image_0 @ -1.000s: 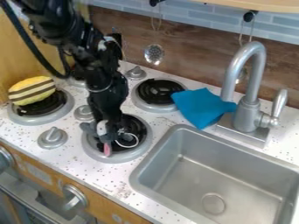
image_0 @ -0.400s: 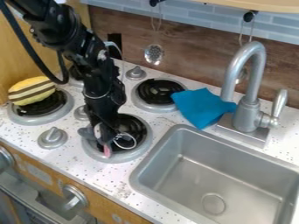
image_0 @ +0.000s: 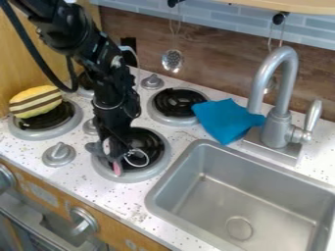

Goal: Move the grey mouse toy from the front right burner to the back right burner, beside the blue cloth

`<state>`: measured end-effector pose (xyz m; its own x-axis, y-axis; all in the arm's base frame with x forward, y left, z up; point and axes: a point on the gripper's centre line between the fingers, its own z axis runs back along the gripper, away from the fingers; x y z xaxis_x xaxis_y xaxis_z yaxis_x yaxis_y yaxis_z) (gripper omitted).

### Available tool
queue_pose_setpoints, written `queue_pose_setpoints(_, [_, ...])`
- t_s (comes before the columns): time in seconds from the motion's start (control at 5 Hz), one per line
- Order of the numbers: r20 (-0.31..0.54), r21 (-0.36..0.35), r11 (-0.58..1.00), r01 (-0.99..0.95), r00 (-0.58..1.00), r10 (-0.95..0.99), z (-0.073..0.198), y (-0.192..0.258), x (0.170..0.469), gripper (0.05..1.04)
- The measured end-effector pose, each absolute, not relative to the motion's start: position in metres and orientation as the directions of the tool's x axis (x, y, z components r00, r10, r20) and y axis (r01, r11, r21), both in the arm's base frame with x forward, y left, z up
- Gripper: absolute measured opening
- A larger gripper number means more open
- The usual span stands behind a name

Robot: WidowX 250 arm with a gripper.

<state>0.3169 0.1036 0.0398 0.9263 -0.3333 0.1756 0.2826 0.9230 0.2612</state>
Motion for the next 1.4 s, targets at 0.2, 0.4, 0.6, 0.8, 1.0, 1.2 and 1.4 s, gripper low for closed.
queue_pose_setpoints(0.2, [0.155,0.285,0.905,0.314,0.917,-0.367,0.045,0.097,0.319,0.520])
queue_pose_setpoints(0.4, [0.209,0.330,0.888,0.321,0.892,-0.400,0.073,0.097,0.337,0.381])
queue_pose_setpoints(0.6, [0.282,0.351,0.875,0.335,0.853,-0.439,0.101,0.101,0.362,0.330])
queue_pose_setpoints(0.8, [0.293,0.330,0.873,0.360,0.840,-0.457,0.102,0.105,0.387,0.328])
queue_pose_setpoints(1.0, [0.313,0.317,0.879,0.356,0.835,-0.452,0.095,0.113,0.412,0.328])
queue_pose_setpoints(1.2, [0.303,0.299,0.880,0.368,0.838,-0.453,0.082,0.121,0.434,0.328])
queue_pose_setpoints(1.4, [0.331,0.261,0.887,0.380,0.828,-0.452,0.070,0.120,0.454,0.328])
